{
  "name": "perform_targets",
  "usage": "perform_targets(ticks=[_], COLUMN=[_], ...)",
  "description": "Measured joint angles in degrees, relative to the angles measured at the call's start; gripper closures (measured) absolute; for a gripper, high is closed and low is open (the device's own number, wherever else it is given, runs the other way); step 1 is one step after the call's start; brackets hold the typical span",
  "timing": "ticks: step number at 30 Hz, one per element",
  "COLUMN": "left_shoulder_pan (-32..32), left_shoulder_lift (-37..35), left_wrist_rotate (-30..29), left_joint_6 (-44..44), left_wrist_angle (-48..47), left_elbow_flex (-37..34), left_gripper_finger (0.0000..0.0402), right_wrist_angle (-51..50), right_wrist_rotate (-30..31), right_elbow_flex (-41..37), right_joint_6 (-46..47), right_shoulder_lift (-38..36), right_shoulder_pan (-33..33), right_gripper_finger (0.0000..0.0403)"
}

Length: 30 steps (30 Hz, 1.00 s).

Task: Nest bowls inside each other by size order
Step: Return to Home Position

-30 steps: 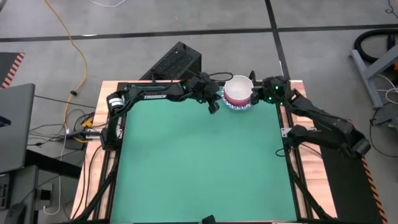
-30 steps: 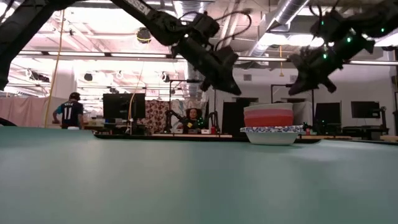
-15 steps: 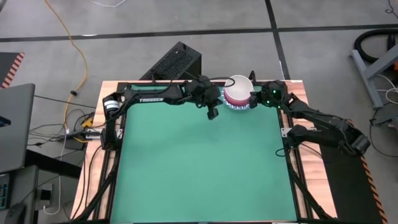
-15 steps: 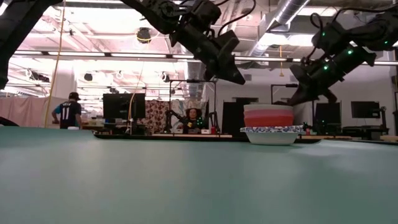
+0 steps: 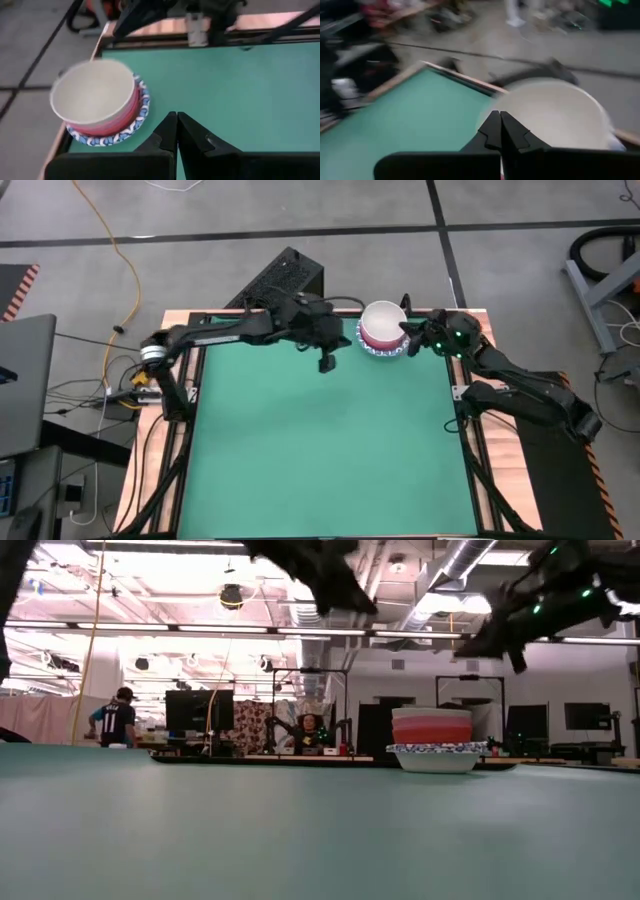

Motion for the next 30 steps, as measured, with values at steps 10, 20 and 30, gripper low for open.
perform_targets(ticks=[10,20,30], left_shoulder_pan=[-0.2,0.2,0.8], left_shoulder_lift=[-22.5,-43.5,-58.5], left_wrist_rotate=[2.7,0.7,-0.8], left_joint_6=[2.1,-0.1,-4.8], left_wrist_angle=[1.3,14.4,17.3], left_elbow_flex=[-8.7,-30.7,-45.8], left_gripper_finger=[0.0401,0.0401,0.0401], right_wrist_angle=[5.1,5.5,1.4], right_wrist_rotate=[-23.1,-26.4,-30.0], right_elbow_flex=[0.1,1.5,-2.0], right_joint_6=[-2.8,-2.1,2.6], right_shoulder_lift=[-15.0,-23.9,-32.3], right_shoulder_pan=[0.5,0.6,1.3], right_gripper_finger=[0.0392,0.0392,0.0392])
